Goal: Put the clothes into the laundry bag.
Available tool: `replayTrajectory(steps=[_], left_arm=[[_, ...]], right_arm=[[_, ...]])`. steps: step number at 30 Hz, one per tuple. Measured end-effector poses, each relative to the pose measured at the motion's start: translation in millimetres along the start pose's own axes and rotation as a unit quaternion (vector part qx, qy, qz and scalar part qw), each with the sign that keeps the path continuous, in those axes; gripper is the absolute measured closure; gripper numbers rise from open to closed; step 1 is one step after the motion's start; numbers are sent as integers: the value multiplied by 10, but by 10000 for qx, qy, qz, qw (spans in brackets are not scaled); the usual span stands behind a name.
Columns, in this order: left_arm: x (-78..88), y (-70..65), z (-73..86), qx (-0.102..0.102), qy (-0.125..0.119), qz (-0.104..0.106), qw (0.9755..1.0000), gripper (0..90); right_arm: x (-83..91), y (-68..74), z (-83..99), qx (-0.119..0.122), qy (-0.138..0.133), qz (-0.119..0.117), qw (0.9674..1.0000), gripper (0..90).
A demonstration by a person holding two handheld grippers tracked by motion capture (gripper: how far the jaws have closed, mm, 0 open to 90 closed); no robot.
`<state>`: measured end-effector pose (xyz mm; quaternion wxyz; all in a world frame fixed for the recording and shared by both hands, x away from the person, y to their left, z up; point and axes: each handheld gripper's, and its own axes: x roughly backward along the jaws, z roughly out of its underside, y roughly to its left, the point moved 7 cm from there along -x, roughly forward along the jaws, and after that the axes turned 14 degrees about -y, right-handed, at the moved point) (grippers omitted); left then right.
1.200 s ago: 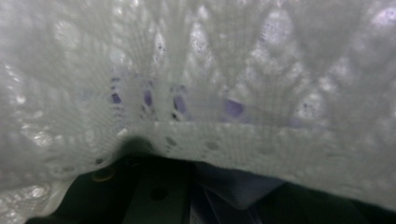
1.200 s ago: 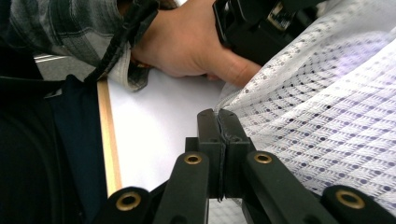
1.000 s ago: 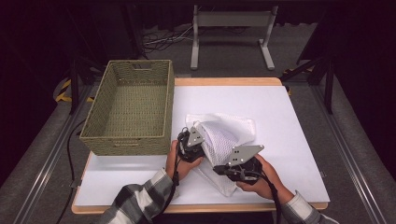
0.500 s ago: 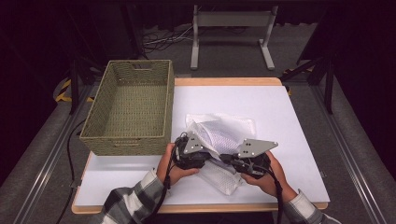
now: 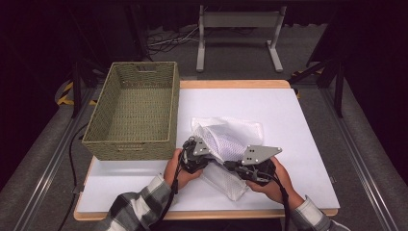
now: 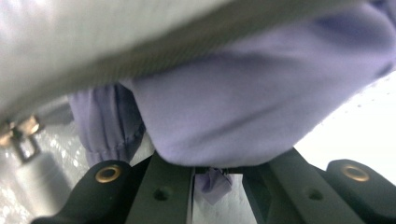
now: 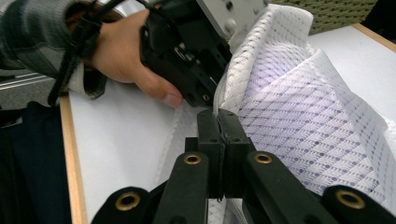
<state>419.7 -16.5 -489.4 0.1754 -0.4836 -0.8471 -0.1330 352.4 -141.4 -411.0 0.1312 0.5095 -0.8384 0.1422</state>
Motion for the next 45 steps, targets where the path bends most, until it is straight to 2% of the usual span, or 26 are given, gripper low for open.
replayTrajectory(steps=[2, 3, 7, 10, 12, 15, 17, 22, 24, 26, 27, 29, 31, 33, 34, 35, 37, 39, 40, 45], left_arm=[[49, -11, -102, 77, -254, 83, 9996, 847], [77, -41, -189, 90, -459, 202, 9987, 843], [38, -108, -343, 63, -743, 294, 9968, 846], [-42, -117, -356, 89, -789, 268, 9965, 846], [-144, -102, -334, 246, -765, 311, 9963, 846], [-264, -32, -285, 316, -684, 125, 9971, 849], [-305, 14, -251, 293, -608, -12, 9977, 852], [-301, 129, -195, 537, -645, -258, 9961, 857], [-302, 131, -189, 444, -633, -424, 9961, 857], [-305, 125, -189, 442, -628, -423, 9962, 856], [-305, 125, -184, 503, -647, -347, 9960, 853], [-276, 108, -182, 509, -653, -152, 9965, 825], [-242, 58, -172, 385, -601, 113, 9974, 739], [-191, 23, -151, 201, -473, 125, 9986, 649], [-141, 7, -144, 179, -462, 183, 9986, 633], [-95, -8, -137, 227, -438, 257, 9985, 579], [-2, -5, -144, 196, -477, 268, 9983, 512], [124, -10, -149, 169, -466, 295, 9983, 490], [124, -10, -149, 169, -466, 295, 9983, 477], [390, -84, -95, 51, -299, 259, 9992, 456]], right_arm=[[-4, -9, 9, 60, 42, 48, 10000, 898], [-8, -6, 9, 74, 50, 48, 9999, 897], [-48, 16, 17, 73, 86, -22, 9999, 898], [-67, 40, 22, 71, 113, -106, 9999, 898], [-79, 59, 34, 58, 148, -147, 9998, 899], [-109, 95, 76, -32, 269, -345, 9990, 899], [-127, 114, 111, -47, 358, -410, 9985, 899], [-140, 129, 194, -121, 556, -537, 9969, 899], [-153, 117, 227, -137, 626, -483, 9968, 900], [-174, 114, 258, -182, 673, -518, 9962, 899], [-182, 112, 273, -164, 714, -480, 9962, 898], [-212, 95, 331, -39, 866, -320, 9957, 896], [-223, 85, 355, 34, 921, -246, 9954, 896], [-219, 86, 348, 42, 905, -236, 9956, 896], [-215, 84, 341, 41, 879, -238, 9958, 896], [-208, 72, 333, 81, 855, -189, 9961, 896], [-190, 57, 309, 21, 772, -144, 9969, 897], [-175, 47, 287, 11, 725, -104, 9973, 897], [-175, 47, 287, 11, 725, -104, 9973, 897], [-164, 52, 239, 33, 606, -93, 9981, 897]])
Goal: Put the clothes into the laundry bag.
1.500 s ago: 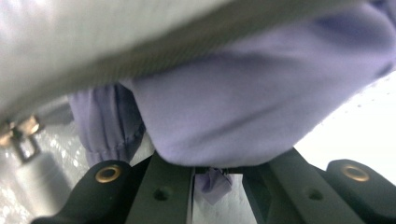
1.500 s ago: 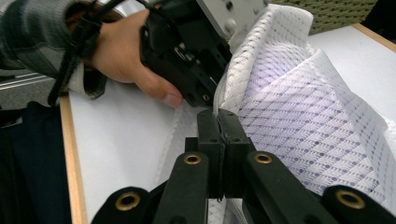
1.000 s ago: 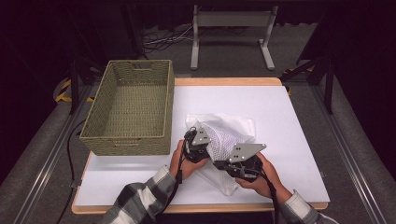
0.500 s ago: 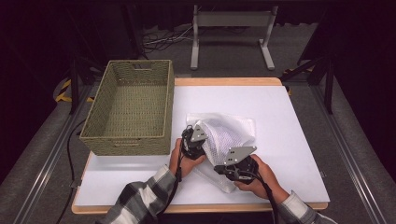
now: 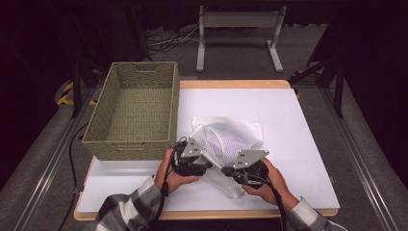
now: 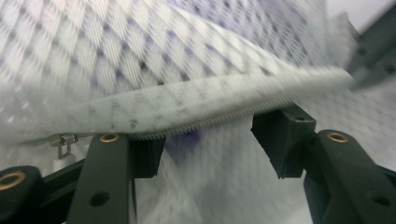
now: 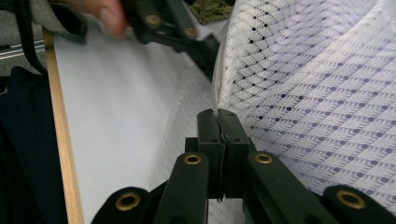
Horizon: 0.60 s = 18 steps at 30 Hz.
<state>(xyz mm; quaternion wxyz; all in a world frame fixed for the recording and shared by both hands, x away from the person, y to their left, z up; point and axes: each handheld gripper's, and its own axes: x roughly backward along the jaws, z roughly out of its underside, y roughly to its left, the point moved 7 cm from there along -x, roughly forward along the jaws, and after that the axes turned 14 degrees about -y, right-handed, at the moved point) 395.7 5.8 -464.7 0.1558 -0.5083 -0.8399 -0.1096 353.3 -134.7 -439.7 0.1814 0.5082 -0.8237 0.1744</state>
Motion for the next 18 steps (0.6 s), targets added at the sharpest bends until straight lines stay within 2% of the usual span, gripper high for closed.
replayTrajectory(steps=[3, 5, 7, 11, 12, 13, 17, 18], left_arm=[[141, -23, 36, -81, 116, -53, 9999, 450], [226, 0, 58, 25, 101, -95, 9999, 433], [291, 10, 102, 68, 115, 15, 9999, 434], [359, 39, 216, 98, 285, -155, 9994, 431], [378, 65, 248, 100, 327, -311, 9989, 434], [378, 65, 248, 100, 327, -311, 9989, 434], [396, 109, 343, 376, 432, -306, 9979, 434], [389, 107, 356, 365, 477, -307, 9977, 451]], right_arm=[[20, -1, -28, -9, -79, 31, 10000, 897], [32, 1, -39, -4, -90, 41, 10000, 897], [36, 10, -47, 25, -107, 25, 9999, 897], [46, 34, -66, 44, -134, -57, 9999, 897], [47, 43, -66, 72, -123, -78, 9999, 898], [47, 43, -66, 72, -123, -78, 9999, 898], [30, 84, -59, 137, -61, -196, 9997, 897], [26, 89, -56, 140, -45, -200, 9997, 897]])
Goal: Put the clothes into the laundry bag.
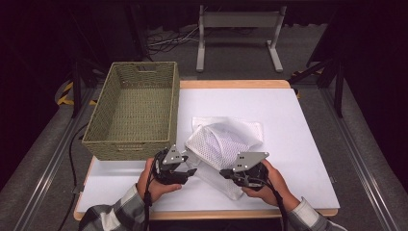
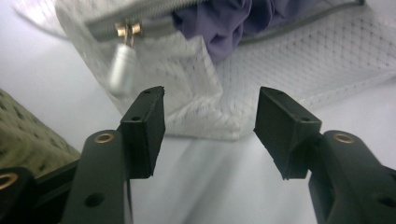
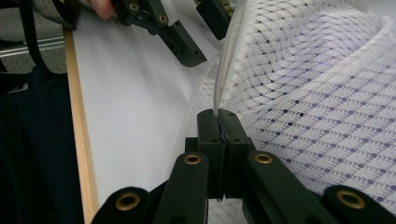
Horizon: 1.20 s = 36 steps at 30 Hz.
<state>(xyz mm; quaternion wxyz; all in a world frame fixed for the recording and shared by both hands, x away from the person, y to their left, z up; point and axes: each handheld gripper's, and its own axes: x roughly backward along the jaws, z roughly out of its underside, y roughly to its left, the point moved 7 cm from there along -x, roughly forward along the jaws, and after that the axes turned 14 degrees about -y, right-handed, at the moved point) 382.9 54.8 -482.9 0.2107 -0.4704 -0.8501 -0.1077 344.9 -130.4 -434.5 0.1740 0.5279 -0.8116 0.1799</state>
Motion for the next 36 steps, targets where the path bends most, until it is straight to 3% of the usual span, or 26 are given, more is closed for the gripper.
replayTrajectory(steps=[3, 6, 12, 17, 21, 23, 25, 31, 34, 36], left_arm=[[-38, 28, 37, 53, 148, -127, 9998, 441], [-28, 87, 77, 420, 132, -148, 9989, 425], [21, 159, 108, 396, 213, -342, 9984, 334], [-30, 157, 113, 381, 180, -147, 9990, 321], [-78, 189, 87, 375, 115, -154, 9991, 349], [-88, 199, 81, 355, 112, -185, 9991, 397], [-106, 215, 64, 404, 43, -186, 9990, 498], [-140, 189, 90, 375, 96, -54, 9992, 624], [-153, 152, 88, 293, 114, 17, 9995, 733], [-129, 151, 72, 165, 94, 29, 9998, 882]], right_arm=[[0, 0, 8, 24, 32, -24, 10000, 896], [8, -2, 25, 13, 88, -59, 9999, 897], [62, -13, 39, 51, 134, -69, 9999, 897], [120, -14, 64, 23, 147, -121, 9998, 897], [113, 8, 82, 56, 149, -162, 9997, 896], [98, 17, 87, 74, 156, -165, 9997, 895], [53, 44, 99, 110, 176, -188, 9996, 895], [15, 60, 106, 122, 184, -166, 9996, 895], [21, 55, 90, 142, 133, -130, 9997, 895], [26, 50, 88, 142, 123, -96, 9998, 895]])
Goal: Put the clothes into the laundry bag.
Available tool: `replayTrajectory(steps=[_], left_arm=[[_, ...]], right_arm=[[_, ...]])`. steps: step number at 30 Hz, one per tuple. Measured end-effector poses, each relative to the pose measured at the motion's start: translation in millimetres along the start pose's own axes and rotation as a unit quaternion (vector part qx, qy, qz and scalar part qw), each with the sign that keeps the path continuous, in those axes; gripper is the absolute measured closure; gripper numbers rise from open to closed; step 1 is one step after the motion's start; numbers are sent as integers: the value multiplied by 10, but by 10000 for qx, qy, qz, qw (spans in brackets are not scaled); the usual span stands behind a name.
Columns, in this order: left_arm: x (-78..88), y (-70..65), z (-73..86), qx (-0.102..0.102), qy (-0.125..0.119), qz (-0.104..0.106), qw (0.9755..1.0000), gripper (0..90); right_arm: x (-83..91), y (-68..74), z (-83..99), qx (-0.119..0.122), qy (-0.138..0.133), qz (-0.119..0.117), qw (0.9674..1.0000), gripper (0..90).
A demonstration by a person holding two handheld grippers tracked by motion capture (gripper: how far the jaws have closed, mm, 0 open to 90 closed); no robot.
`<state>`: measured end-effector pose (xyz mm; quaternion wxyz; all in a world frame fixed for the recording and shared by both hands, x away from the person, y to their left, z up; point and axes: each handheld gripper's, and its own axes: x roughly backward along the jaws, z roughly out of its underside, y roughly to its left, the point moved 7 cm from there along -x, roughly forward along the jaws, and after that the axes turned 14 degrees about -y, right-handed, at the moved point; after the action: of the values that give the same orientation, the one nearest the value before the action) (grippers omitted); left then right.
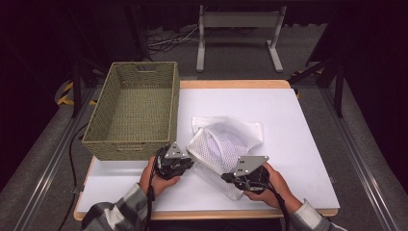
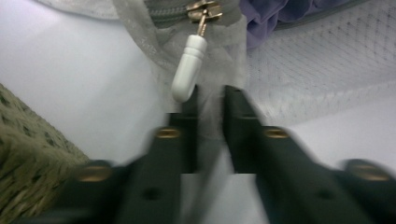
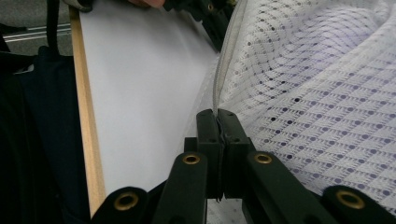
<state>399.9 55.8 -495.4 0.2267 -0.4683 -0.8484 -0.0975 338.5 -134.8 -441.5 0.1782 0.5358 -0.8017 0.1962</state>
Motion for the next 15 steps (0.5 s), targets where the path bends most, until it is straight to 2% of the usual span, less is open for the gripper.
replayTrajectory(steps=[2, 8, 12, 13, 14, 15], left_arm=[[35, -2, -1, -107, 52, -36, 9999, 899], [189, -43, 23, -183, 47, -54, 9998, 899], [303, -213, -47, -573, -168, 27, 9982, 895], [323, -263, -70, -662, -265, 79, 9974, 799], [328, -340, -107, -767, -405, 276, 9959, 767], [299, -377, -134, -886, -391, 290, 9949, 800]], right_arm=[[6, -16, -7, -6, -44, 51, 10000, 895], [21, -39, -31, -6, -138, 165, 9998, 895], [4, -38, -62, 5, -192, 210, 9996, 894], [-1, -36, -71, 8, -202, 207, 9996, 894], [-5, -35, -82, 16, -226, 215, 9995, 894], [-14, -32, -97, 21, -247, 210, 9995, 895]])
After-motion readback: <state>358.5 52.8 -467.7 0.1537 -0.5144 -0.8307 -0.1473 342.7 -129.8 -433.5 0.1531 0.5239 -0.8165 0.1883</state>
